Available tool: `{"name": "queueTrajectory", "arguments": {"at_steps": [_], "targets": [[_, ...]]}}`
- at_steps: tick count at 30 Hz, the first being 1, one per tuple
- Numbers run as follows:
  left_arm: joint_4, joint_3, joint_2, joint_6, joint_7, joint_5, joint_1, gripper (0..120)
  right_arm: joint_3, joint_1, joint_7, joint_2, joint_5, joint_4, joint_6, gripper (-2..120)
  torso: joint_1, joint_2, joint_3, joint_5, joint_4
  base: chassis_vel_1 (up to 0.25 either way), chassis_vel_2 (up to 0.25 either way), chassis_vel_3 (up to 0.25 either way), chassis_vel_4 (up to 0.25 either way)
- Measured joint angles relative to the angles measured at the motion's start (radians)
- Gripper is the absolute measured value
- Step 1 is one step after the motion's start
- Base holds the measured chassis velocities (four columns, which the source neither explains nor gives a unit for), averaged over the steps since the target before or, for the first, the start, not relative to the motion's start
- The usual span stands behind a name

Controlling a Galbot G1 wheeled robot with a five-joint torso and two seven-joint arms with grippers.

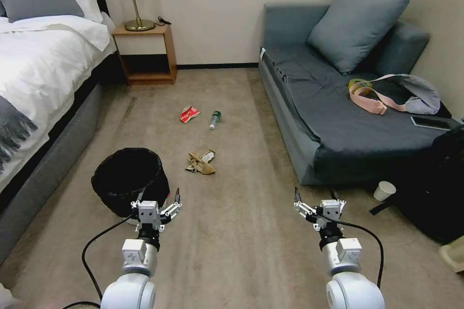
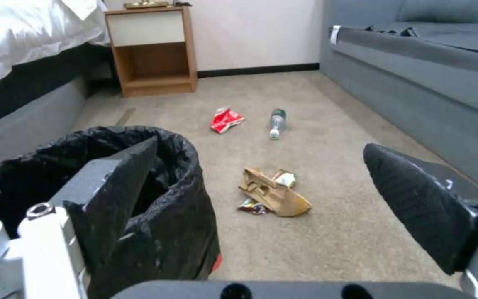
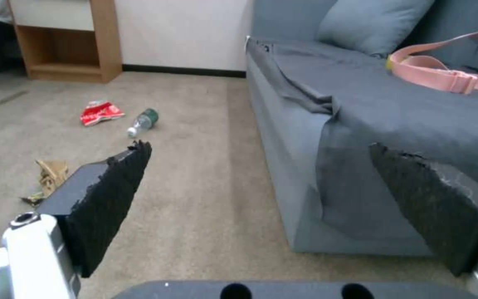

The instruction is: Pick up the trash bin, then pick up the garbage on the floor and place it into the trash bin.

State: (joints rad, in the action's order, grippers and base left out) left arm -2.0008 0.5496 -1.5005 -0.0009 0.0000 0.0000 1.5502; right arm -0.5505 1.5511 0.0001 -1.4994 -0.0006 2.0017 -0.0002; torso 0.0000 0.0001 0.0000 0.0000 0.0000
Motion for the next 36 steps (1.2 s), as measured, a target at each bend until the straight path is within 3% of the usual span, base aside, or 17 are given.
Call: {"name": "queueTrajectory", "arguments": {"at_steps": [36], "targets": [[0.001,0.000,0.000,0.000,0.000,0.000,0.000,100,0.000,-0.001,0.000,-0.001,0.001,-0.002,0.000,100,0.000,0.000,0.000,0.0000,0.0000,0.000,0.000,0.000,0.000]]}}
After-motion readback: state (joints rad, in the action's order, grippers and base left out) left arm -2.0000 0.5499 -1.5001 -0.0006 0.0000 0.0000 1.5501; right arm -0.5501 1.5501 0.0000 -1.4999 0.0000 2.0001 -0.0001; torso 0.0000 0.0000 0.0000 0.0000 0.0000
